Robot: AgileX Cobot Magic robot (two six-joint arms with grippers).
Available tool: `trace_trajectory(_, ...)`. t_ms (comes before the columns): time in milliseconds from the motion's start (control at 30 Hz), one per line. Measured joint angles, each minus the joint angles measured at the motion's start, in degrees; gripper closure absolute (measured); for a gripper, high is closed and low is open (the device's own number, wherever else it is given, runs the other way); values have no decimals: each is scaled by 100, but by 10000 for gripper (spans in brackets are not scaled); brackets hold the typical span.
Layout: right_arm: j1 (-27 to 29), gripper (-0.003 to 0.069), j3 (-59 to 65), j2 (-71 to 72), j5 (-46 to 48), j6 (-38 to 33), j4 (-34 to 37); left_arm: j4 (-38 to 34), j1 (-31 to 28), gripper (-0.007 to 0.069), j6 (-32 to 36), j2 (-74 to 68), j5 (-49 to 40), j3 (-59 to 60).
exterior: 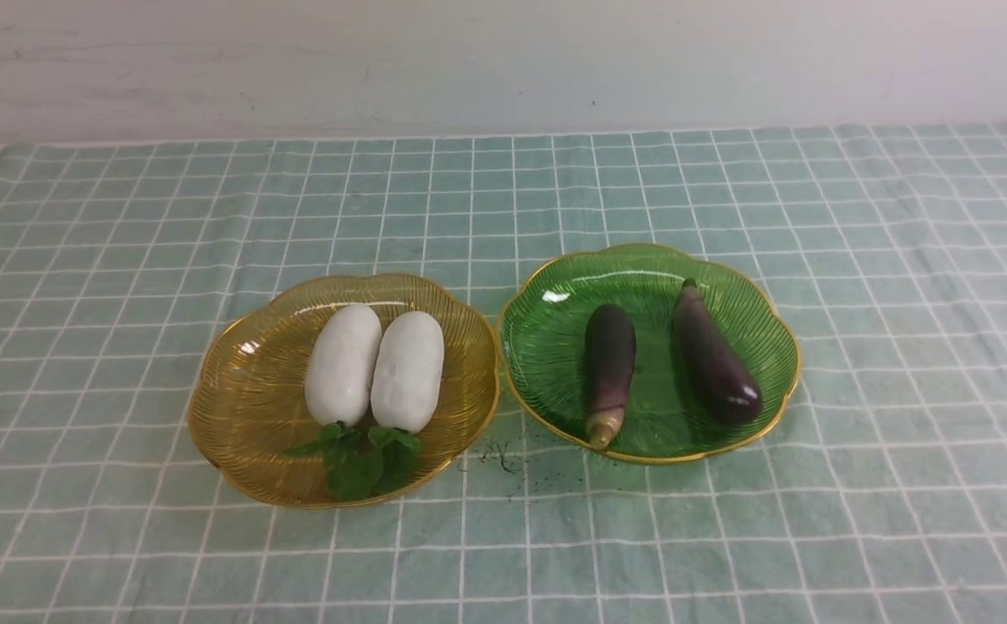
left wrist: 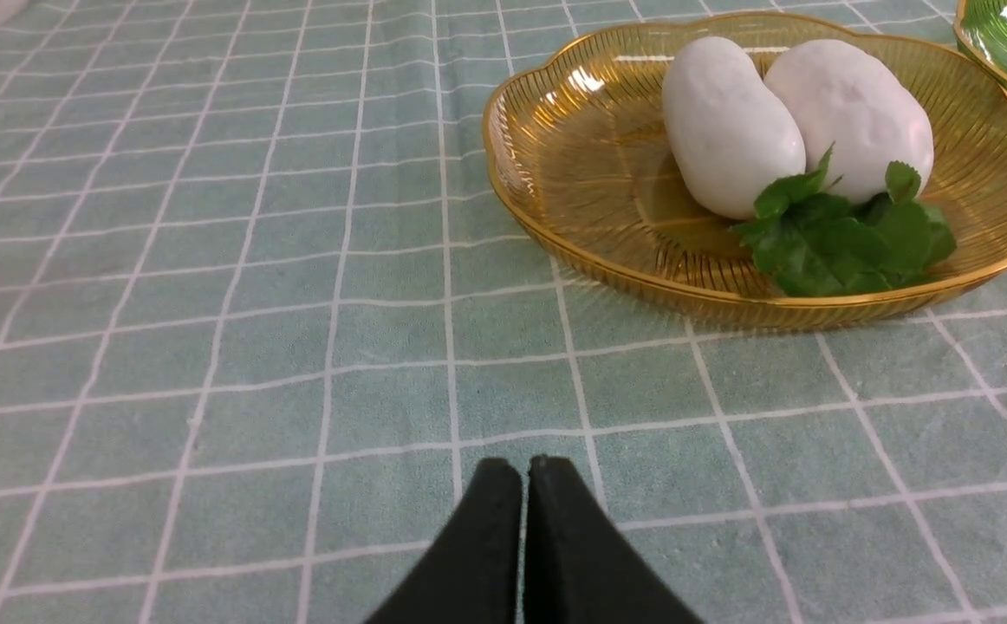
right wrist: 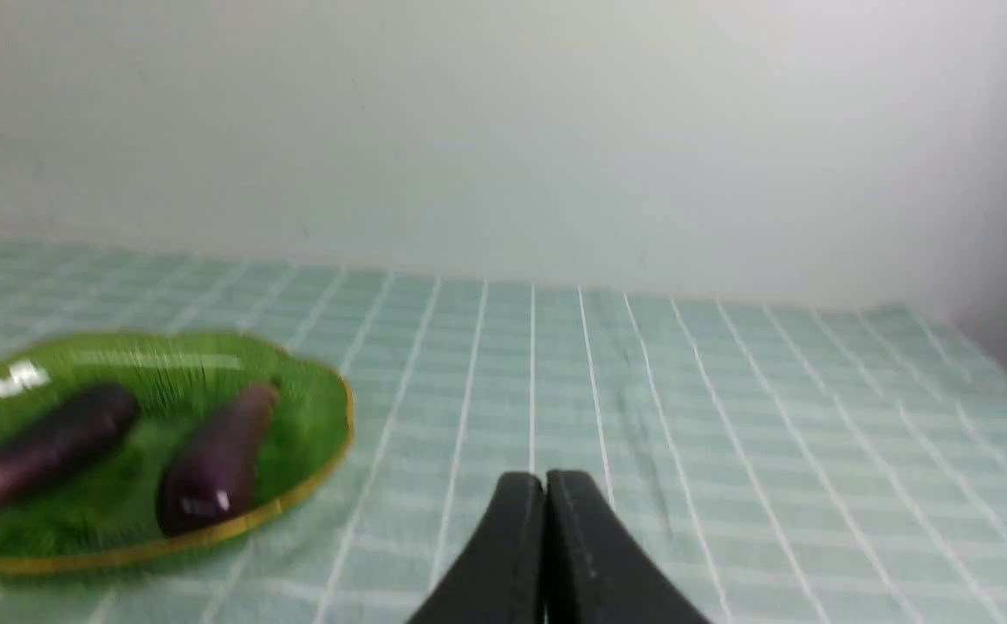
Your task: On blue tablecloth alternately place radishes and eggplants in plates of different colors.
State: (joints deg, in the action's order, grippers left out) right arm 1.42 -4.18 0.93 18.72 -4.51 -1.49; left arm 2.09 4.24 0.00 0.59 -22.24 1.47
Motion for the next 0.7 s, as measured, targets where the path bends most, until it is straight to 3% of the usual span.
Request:
trace_trajectory(100,97,671,532,0,146,0,0,0,0,632,0,0,0,0)
trace_trajectory(700,103,671,544,0,310,0,0,-5,0,632,0,0,0,0)
